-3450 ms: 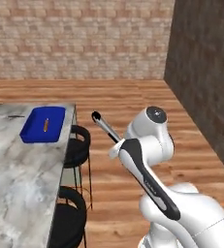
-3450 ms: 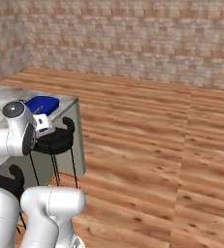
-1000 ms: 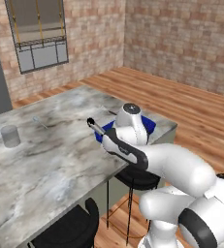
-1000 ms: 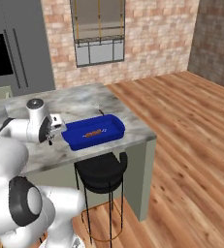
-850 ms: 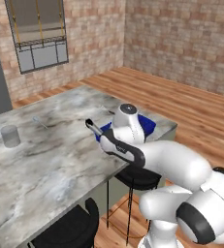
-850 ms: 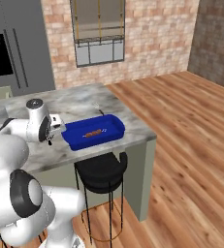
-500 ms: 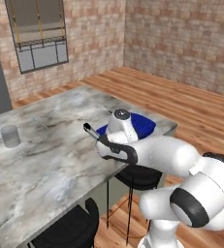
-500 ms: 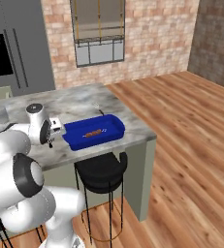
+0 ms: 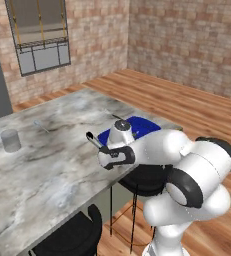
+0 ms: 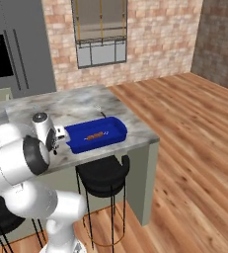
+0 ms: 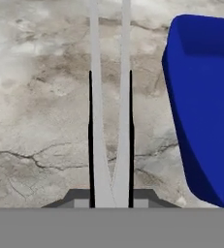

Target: Take the tongs from the drawer on the left and place them on the dining counter next to the tray containing the kebab skewer.

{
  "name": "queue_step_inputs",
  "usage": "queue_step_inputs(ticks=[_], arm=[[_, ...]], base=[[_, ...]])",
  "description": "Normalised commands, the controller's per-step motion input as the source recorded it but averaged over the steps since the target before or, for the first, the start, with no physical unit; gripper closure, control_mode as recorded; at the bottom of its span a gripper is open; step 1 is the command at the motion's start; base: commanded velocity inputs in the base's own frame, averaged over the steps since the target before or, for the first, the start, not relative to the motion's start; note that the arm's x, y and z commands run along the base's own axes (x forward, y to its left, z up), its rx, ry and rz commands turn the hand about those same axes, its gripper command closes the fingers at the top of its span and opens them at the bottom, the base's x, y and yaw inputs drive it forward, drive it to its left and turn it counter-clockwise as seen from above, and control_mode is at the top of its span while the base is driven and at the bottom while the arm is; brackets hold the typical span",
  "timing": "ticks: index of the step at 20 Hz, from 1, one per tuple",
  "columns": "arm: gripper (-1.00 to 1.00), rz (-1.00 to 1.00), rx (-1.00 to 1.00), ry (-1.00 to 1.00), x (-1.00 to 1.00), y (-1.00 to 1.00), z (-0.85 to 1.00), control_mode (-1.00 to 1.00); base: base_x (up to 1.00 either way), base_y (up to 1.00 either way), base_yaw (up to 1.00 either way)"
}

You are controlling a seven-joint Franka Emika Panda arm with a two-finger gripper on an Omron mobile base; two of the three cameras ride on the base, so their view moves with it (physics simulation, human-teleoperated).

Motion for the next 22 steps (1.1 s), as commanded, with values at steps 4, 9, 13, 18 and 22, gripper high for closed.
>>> queue_step_inputs(ticks=[4, 9, 13, 18, 22], arm=[[1.00, 0.00, 0.00, 0.00, 0.24, 0.00, -0.33, -1.00], [1.00, 0.00, -0.01, 0.00, 0.21, 0.00, -0.30, -1.00], [1.00, 0.00, -0.01, 0.00, 0.19, 0.00, -0.24, -1.00], [1.00, 0.00, 0.00, 0.00, 0.19, 0.00, -0.10, -1.00], [-1.00, -0.01, 0.00, 0.00, 0.30, 0.00, 0.00, -1.00]], base=[[0.00, 0.00, 0.00], [0.00, 0.00, 0.00], [0.00, 0.00, 0.00], [0.00, 0.00, 0.00], [0.00, 0.00, 0.00]])
